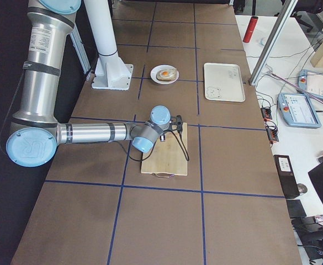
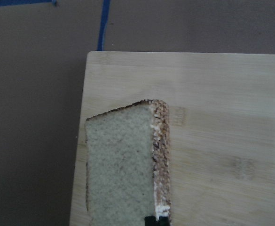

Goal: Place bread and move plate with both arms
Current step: 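Carry the bread slice with the right gripper and lay it on the egg toast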

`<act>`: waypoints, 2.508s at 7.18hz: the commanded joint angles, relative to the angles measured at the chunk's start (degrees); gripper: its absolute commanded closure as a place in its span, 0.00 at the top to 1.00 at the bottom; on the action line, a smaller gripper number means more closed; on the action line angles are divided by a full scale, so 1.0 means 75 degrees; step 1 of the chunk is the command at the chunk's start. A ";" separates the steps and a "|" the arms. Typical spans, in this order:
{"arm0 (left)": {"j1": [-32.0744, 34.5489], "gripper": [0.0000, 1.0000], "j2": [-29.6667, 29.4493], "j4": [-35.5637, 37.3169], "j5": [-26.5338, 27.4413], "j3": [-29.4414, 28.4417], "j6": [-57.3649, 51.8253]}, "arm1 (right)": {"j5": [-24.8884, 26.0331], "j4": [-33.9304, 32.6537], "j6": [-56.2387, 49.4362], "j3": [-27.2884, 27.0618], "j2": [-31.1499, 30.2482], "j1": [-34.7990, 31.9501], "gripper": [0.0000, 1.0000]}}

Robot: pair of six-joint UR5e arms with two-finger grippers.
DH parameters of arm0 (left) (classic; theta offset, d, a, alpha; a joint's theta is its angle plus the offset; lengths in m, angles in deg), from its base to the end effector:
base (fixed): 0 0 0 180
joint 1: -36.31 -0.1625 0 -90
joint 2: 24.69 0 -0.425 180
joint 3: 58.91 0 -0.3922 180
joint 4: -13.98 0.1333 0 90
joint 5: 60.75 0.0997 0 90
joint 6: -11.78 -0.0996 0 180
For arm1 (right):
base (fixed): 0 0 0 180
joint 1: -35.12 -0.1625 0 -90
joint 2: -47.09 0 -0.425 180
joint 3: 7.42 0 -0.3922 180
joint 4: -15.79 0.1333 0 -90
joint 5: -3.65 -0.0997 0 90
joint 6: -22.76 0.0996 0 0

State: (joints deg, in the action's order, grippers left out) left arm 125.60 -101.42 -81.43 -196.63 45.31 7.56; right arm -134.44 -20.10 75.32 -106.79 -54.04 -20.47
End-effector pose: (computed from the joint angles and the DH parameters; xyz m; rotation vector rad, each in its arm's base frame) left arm -0.0568 -0.4021 0.6275 0.1295 0.7968 0.1258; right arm -0.1905 -0.3829 0.5533 0.0860 -1.1479 -0.1020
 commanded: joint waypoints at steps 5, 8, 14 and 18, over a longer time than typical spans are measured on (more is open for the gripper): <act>0.0000 1.00 0.0000 -0.0005 0.0000 0.0025 0.0000 | -0.0061 -0.1269 0.2516 -0.1247 0.2460 0.0623 0.00; 0.0000 1.00 0.0000 -0.0005 0.0000 0.0026 0.0000 | 0.2186 -0.2674 0.3398 -0.1212 0.4290 0.2427 0.00; 0.0000 1.00 0.0000 -0.0005 0.0000 0.0026 0.0000 | 0.5624 -0.3160 0.4875 -0.0895 0.5058 0.4762 0.00; 0.0000 1.00 0.0000 -0.0017 -0.0023 0.0026 0.0000 | 0.6444 -0.3242 0.4911 -0.0802 0.4776 0.5208 0.01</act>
State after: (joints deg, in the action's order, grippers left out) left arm 125.60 -101.42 -81.49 -196.74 45.50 7.56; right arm -88.19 -44.18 112.12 -113.25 -17.82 17.71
